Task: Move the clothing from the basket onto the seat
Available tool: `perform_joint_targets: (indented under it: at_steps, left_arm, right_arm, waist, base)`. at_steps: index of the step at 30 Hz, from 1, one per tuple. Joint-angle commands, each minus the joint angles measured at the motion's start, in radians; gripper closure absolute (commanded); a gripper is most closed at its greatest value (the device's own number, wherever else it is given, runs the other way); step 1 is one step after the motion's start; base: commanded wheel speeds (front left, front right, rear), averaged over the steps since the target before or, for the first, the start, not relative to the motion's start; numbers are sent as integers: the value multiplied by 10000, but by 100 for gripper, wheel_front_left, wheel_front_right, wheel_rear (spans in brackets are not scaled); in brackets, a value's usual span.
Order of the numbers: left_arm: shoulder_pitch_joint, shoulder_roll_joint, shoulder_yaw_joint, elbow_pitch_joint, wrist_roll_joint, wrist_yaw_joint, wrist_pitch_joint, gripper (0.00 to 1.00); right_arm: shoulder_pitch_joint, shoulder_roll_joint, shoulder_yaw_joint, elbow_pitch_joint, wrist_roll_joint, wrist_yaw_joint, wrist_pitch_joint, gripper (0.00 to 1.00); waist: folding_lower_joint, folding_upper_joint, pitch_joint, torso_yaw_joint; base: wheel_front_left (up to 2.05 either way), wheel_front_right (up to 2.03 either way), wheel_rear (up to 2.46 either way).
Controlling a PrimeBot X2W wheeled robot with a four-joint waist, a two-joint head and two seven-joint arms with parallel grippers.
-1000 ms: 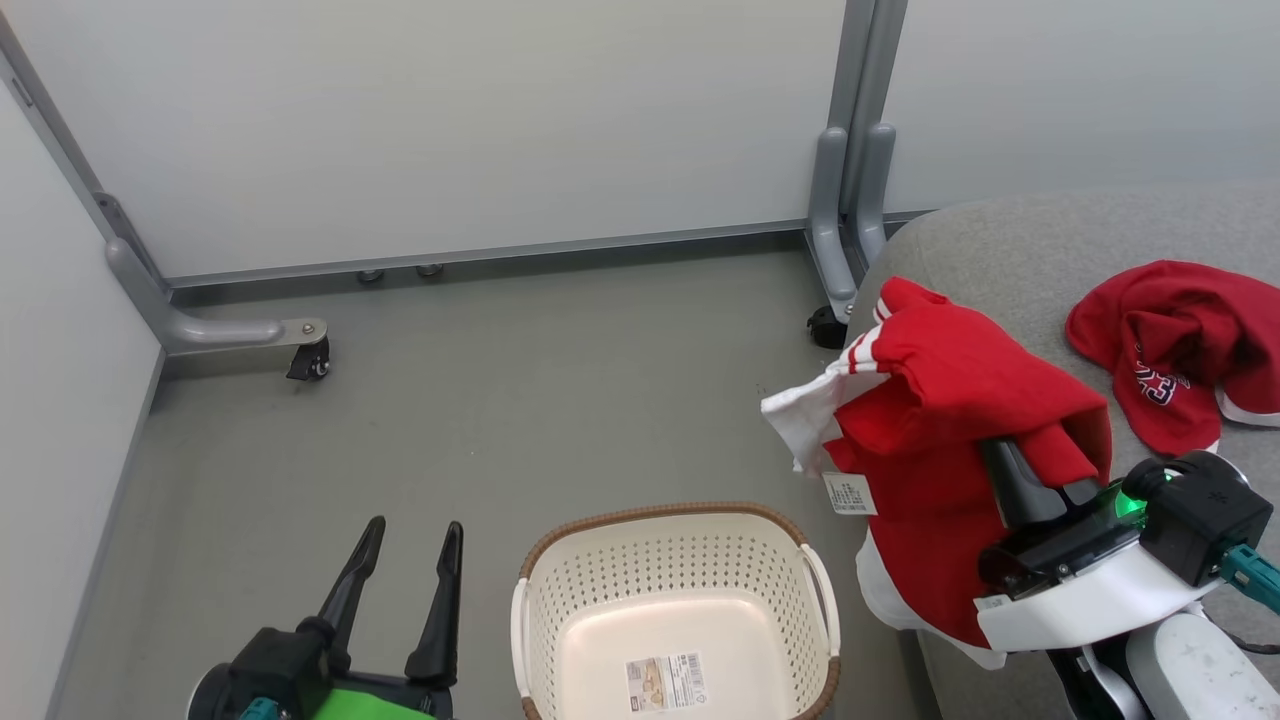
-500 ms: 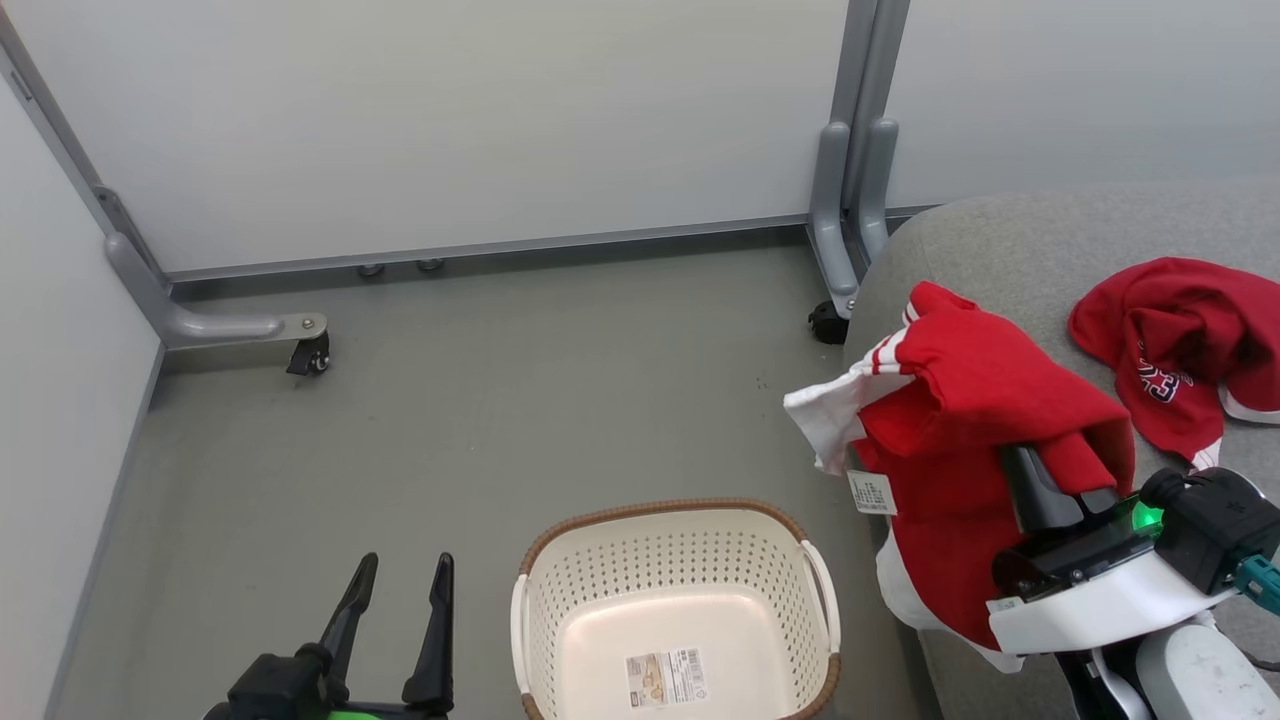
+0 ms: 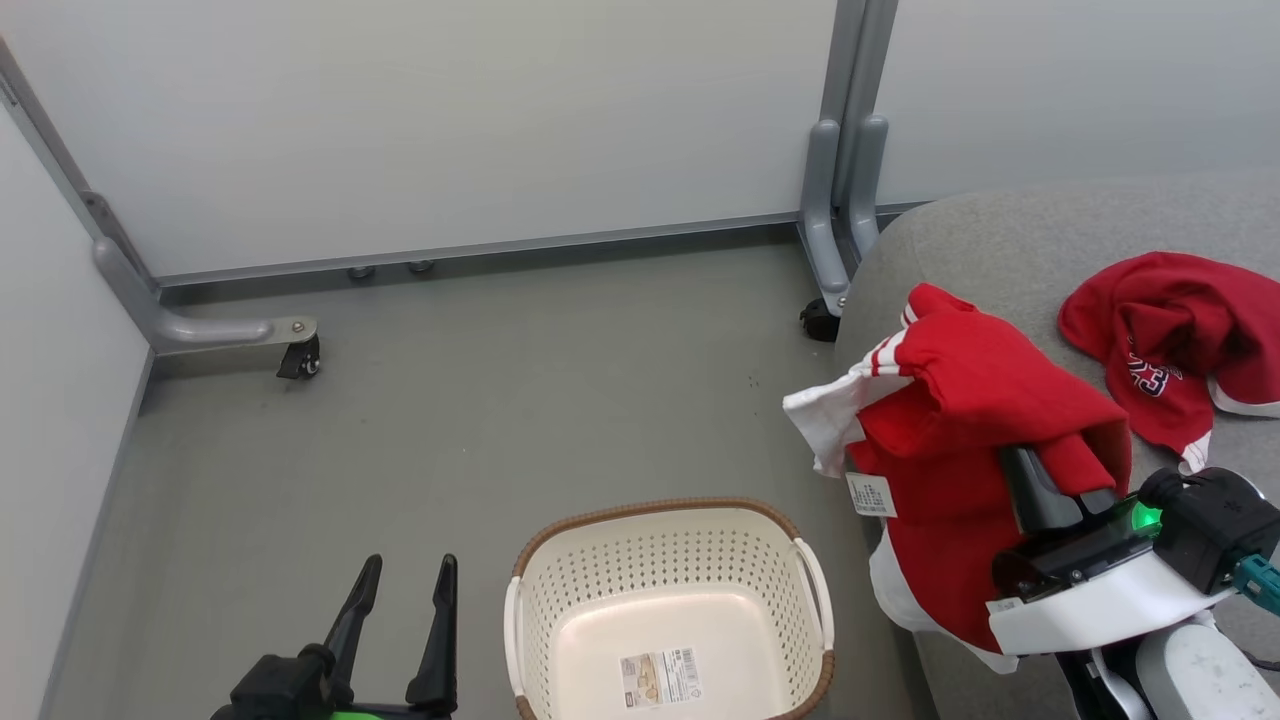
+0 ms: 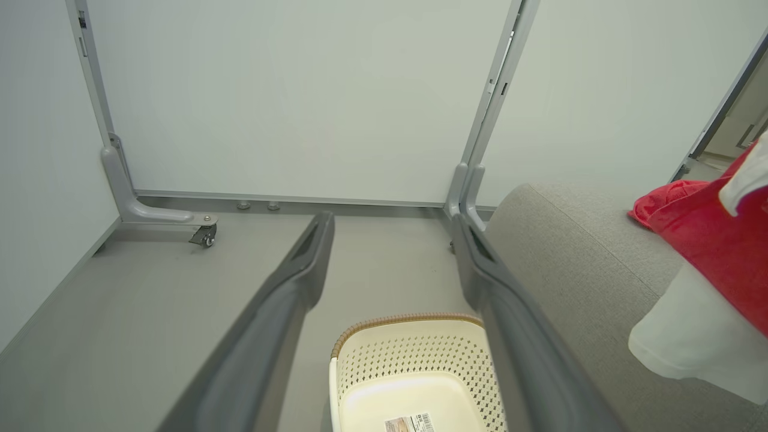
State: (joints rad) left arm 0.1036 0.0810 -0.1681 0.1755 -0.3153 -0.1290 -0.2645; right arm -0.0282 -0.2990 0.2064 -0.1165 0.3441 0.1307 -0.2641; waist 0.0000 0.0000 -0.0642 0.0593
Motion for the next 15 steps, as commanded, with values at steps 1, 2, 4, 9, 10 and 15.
perform_joint_targets:
  at_steps: [1, 2, 4, 9, 10, 15]
  left_arm:
    - [68, -3, -19, 2, -81, -30, 7, 0]
    - [91, -18, 8, 9, -117, -30, 6, 0]
    - [120, -33, -13, 34, -151, -30, 6, 0]
    - [13, -87, -33, 11, -166, -29, 6, 0]
    - [-14, -104, -14, -10, -169, -31, 6, 0]
    - [-294, -156, -114, -27, -115, -29, 6, 0]
  right_arm:
    - [-101, -60, -15, -18, -23, 0, -4, 100]
    - [-135, -72, -19, -33, -45, 0, -4, 100]
    - [-191, -102, -21, -45, -75, 0, -4, 100]
    - [-261, -215, -72, -99, -105, 0, -3, 100]
    - [-295, -243, -49, -104, -105, 0, -3, 100]
    - [-433, -438, -102, -121, -106, 0, -3, 100]
  waist:
    - [0, 0, 24, -122]
    - [0, 0, 41, -236]
    - [0, 0, 81, -450]
    - [0, 0, 235, -1171]
    - [0, 0, 271, -1331]
    - [0, 0, 461, -2243]
  base:
    - [0, 0, 0]
    - [0, 0, 0]
    - [0, 0, 0]
    - [0, 0, 0]
    - [0, 0, 0]
    - [0, 0, 0]
